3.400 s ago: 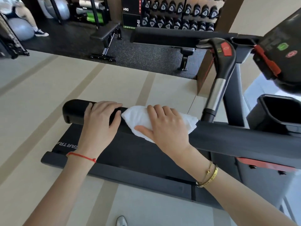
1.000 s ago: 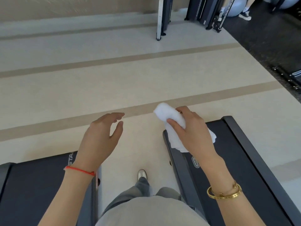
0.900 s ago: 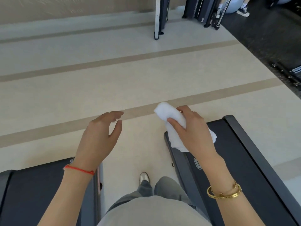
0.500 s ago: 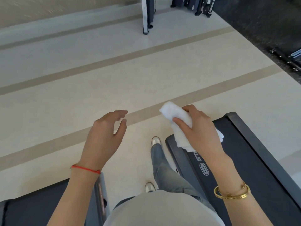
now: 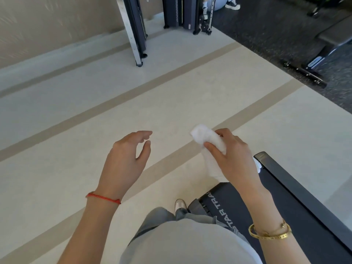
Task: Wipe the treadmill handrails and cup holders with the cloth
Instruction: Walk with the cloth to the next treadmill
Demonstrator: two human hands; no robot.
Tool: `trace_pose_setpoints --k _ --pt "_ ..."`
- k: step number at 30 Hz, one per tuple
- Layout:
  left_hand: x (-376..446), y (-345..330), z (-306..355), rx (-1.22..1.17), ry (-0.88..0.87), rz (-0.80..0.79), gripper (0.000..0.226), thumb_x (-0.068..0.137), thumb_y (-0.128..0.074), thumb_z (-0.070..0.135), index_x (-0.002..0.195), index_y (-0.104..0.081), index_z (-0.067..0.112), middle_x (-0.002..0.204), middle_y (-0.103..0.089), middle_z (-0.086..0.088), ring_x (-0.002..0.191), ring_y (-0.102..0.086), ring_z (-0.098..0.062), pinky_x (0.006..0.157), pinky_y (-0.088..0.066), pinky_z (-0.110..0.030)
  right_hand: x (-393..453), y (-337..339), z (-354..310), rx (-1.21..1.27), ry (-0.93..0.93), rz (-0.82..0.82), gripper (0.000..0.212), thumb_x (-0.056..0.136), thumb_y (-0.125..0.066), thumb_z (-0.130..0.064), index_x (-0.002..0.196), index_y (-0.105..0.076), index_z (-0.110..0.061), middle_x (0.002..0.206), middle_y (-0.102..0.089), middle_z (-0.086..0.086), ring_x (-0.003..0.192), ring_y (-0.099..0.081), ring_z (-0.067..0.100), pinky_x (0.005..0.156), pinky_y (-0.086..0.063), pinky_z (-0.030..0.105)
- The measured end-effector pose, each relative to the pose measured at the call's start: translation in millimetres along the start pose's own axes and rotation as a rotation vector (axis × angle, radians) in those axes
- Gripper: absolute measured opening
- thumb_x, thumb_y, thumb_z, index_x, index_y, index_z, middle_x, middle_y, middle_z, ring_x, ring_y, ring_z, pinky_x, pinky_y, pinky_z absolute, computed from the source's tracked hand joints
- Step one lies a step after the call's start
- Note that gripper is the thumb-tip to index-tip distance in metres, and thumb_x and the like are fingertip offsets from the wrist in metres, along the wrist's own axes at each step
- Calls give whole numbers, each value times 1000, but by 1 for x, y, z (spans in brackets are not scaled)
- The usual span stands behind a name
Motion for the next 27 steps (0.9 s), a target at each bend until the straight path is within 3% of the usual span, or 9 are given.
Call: trace_pose_setpoints --k 10,18,21,25,27 --pt "177 -69 36 -23 -168 -175 27 96 -57 20 121 -66 24 112 -70 10 103 -63 -2 88 -37 -4 122 26 60 -20 -201 149 29 92 -61 -41 109 -57 -18 79 -54 -7 76 -51 17 66 -34 29" --pt "343 -152 82 -78 -349 -290 26 95 -57 19 119 -67 22 109 -70 9 102 -64 -4 88 -41 -10 235 43 124 -12 -388 255 29 91 -58 -45 106 -55 -21 82 -60 -1 80 -55 21 69 -44 35" --pt "415 -184 115 -94 -437 -320 26 95 -57 20 119 -66 23 109 -70 10 103 -63 -2 88 -38 -3 285 60 148 -12 -450 309 27 92 -56 -45 106 -55 -22 82 -60 -4 80 -55 19 69 -43 34" --pt "493 -227 166 -121 -589 -394 26 95 -57 19 119 -66 22 111 -70 9 104 -64 -6 92 -50 -24 339 88 176 -28 -543 403 25 93 -57 -42 104 -55 -20 82 -58 -7 81 -55 18 69 -40 32" --pt "522 -250 192 -131 -658 -449 26 96 -56 20 119 -66 23 111 -69 10 105 -64 -5 92 -51 -27 353 104 189 -26 -607 464 26 93 -56 -43 104 -55 -19 84 -60 -6 81 -55 18 70 -42 33"
Point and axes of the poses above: each hand's wrist, its own x-axis towards the middle knuckle, its own y-axis out of the back of the hand, z = x × y, the point moved 3 cm from there along x, towards the middle knuckle
